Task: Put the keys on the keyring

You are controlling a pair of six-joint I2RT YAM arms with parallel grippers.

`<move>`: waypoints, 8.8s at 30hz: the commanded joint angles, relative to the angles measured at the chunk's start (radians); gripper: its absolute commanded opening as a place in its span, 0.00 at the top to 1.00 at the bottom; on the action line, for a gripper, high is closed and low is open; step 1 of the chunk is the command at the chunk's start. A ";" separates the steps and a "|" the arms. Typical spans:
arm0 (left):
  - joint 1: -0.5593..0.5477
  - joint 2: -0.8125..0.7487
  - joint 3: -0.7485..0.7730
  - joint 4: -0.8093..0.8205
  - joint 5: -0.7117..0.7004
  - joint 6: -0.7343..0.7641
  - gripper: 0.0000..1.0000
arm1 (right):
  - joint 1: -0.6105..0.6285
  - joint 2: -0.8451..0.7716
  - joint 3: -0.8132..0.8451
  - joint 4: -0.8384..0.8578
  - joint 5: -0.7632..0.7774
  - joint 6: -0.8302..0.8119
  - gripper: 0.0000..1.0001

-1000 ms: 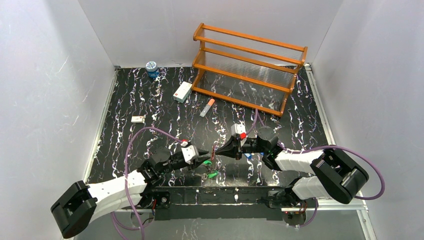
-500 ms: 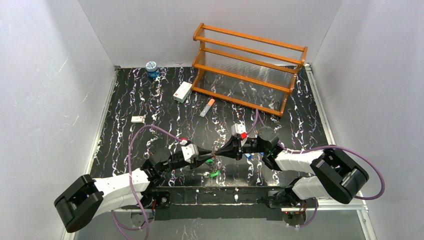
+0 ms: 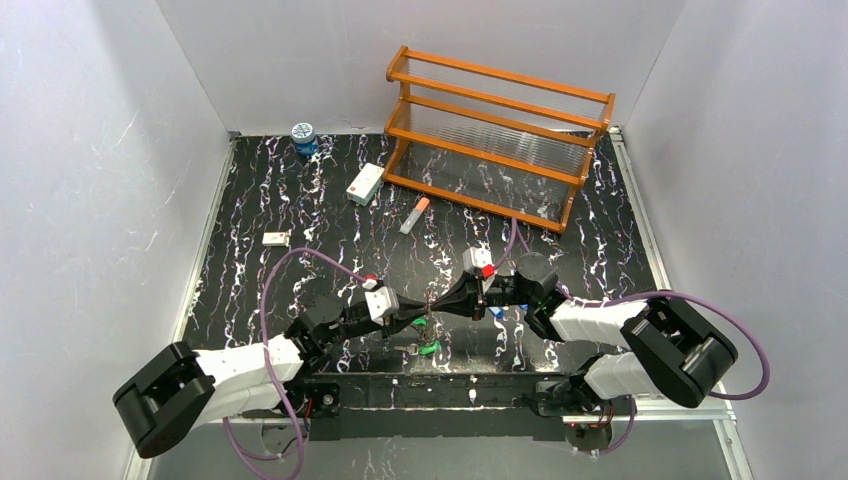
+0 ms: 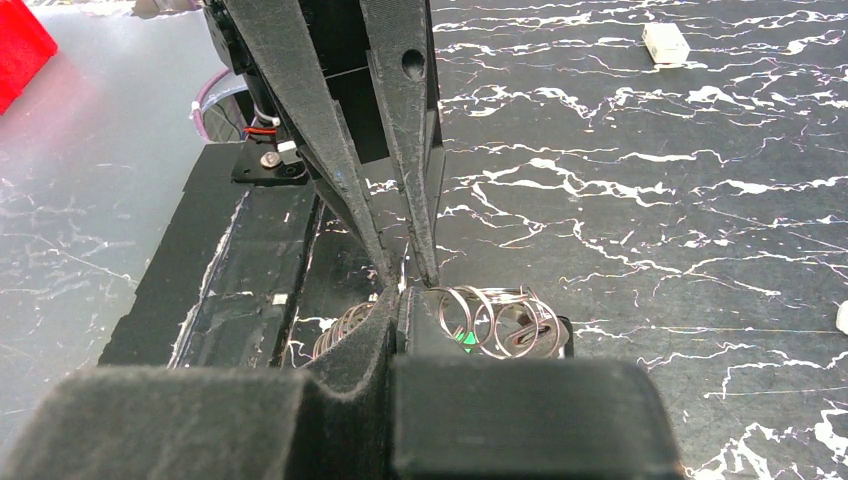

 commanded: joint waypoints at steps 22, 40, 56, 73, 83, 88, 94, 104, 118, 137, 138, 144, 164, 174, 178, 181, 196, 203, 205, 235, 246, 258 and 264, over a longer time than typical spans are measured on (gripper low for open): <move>-0.004 0.031 0.033 0.066 -0.028 -0.016 1.00 | -0.001 -0.016 0.020 0.037 0.016 0.013 0.52; -0.004 0.020 0.006 0.062 -0.158 -0.049 1.00 | -0.010 -0.207 0.055 -0.206 0.467 0.124 0.01; -0.004 0.348 0.139 0.077 -0.232 -0.120 1.00 | -0.160 -0.156 0.000 -0.237 0.440 0.409 0.01; -0.003 0.500 -0.042 0.698 -0.229 -0.146 1.00 | -0.255 -0.163 0.176 -0.924 0.597 0.466 0.02; -0.003 0.348 -0.111 0.646 -0.297 -0.112 1.00 | -0.255 -0.191 0.247 -1.185 0.722 0.455 0.11; -0.003 0.290 -0.110 0.579 -0.288 -0.107 1.00 | -0.256 -0.202 0.265 -1.252 0.781 0.470 0.15; -0.003 0.268 -0.111 0.546 -0.270 -0.109 1.00 | -0.259 -0.234 0.258 -1.282 0.914 0.480 0.23; -0.003 0.270 -0.100 0.531 -0.248 -0.126 1.00 | -0.307 -0.201 0.264 -1.273 1.033 0.486 0.43; -0.003 0.256 -0.097 0.483 -0.264 -0.131 1.00 | -0.455 -0.090 0.254 -1.206 0.712 0.449 0.71; -0.003 0.259 -0.083 0.465 -0.263 -0.132 1.00 | -0.473 -0.082 0.246 -1.239 0.741 0.430 0.72; -0.003 0.260 -0.083 0.464 -0.263 -0.132 1.00 | -0.472 -0.076 0.246 -1.243 0.741 0.431 0.73; -0.004 0.257 -0.081 0.465 -0.263 -0.133 1.00 | -0.473 -0.055 0.244 -1.256 0.748 0.444 0.75; -0.003 0.244 -0.087 0.463 -0.264 -0.139 1.00 | -0.473 -0.019 0.251 -1.253 0.663 0.437 0.99; -0.003 0.230 -0.092 0.452 -0.262 -0.141 1.00 | -0.472 -0.101 0.312 -1.273 0.604 0.337 0.99; -0.003 0.235 -0.088 0.451 -0.258 -0.142 1.00 | -0.470 -0.115 0.310 -1.238 0.501 0.311 0.99; -0.003 0.234 -0.087 0.451 -0.254 -0.141 1.00 | -0.462 -0.118 0.314 -1.213 0.429 0.298 0.99; -0.003 0.241 -0.082 0.448 -0.237 -0.152 1.00 | -0.270 -0.127 0.414 -1.193 0.346 0.193 0.99; -0.003 0.242 -0.080 0.448 -0.224 -0.155 1.00 | -0.153 -0.112 0.439 -1.114 0.262 0.164 0.99; -0.003 0.239 -0.081 0.446 -0.222 -0.158 1.00 | -0.125 -0.102 0.451 -1.101 0.256 0.162 0.99; -0.003 0.270 -0.048 0.446 -0.164 -0.166 1.00 | 0.036 -0.007 0.539 -1.058 0.229 0.119 0.99; -0.003 0.269 -0.044 0.446 -0.155 -0.169 1.00 | 0.047 -0.010 0.539 -1.016 0.235 0.111 0.99; -0.003 0.277 -0.044 0.446 -0.151 -0.180 1.00 | 0.051 -0.022 0.548 -1.003 0.255 0.109 0.99; -0.004 0.275 -0.043 0.446 -0.149 -0.178 1.00 | 0.051 -0.016 0.543 -1.012 0.279 0.102 0.99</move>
